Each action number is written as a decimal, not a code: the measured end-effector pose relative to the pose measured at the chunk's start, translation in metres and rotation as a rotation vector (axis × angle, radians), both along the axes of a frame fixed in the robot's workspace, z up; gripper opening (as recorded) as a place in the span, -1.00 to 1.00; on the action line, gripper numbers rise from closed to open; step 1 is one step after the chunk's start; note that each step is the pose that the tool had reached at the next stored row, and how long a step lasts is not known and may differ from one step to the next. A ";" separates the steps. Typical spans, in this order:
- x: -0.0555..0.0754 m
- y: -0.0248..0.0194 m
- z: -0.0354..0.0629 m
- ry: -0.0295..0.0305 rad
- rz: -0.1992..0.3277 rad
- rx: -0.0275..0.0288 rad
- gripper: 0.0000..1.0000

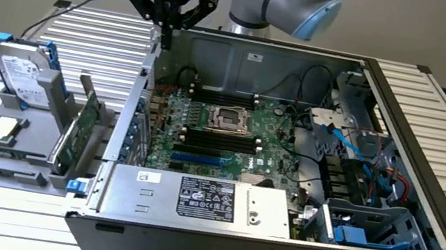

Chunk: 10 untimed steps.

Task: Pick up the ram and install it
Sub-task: 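Reach for the ram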

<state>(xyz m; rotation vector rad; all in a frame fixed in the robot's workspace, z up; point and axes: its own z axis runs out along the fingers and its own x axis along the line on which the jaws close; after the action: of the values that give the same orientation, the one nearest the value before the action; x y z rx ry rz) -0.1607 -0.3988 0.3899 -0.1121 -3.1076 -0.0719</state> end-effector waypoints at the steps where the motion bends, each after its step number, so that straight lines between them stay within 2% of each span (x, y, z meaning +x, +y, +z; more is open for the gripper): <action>1: -0.004 0.0000 -0.0009 0.0012 0.000 0.0000 -0.79; 10: -0.045 -0.0008 -0.0094 0.0018 0.000 -0.0002 -0.79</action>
<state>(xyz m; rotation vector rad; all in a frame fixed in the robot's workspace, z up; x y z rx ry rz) -0.2060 -0.3995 0.3804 -0.1120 -3.1059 -0.0714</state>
